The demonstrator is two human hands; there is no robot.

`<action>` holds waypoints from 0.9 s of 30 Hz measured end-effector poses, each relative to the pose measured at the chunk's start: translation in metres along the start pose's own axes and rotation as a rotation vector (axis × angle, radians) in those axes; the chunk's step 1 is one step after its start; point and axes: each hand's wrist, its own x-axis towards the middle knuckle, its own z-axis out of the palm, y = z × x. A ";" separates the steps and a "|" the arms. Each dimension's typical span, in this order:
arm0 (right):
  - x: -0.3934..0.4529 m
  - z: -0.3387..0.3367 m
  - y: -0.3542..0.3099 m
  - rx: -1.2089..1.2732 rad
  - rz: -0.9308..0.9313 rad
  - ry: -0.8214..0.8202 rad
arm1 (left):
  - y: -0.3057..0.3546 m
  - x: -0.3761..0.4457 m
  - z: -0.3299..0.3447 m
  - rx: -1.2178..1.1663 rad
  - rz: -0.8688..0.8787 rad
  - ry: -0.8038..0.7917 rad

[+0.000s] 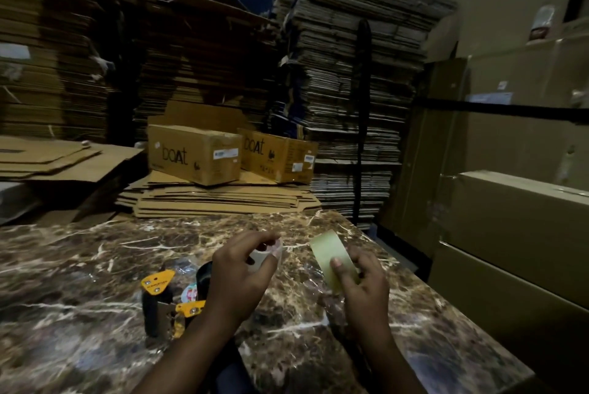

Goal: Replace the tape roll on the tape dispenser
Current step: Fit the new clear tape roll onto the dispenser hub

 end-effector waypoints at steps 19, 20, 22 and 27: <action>0.031 0.075 -0.009 1.105 0.632 -0.317 | -0.015 0.017 -0.012 -0.051 -0.261 -0.024; 0.030 0.074 -0.009 1.105 0.623 -0.337 | -0.015 0.017 -0.011 -0.046 -0.269 -0.042; 0.029 0.071 -0.009 1.121 0.608 -0.378 | -0.015 0.016 -0.009 -0.031 -0.266 -0.061; 0.028 0.071 -0.002 1.208 0.626 -0.457 | -0.017 0.019 -0.014 -0.103 -0.366 0.009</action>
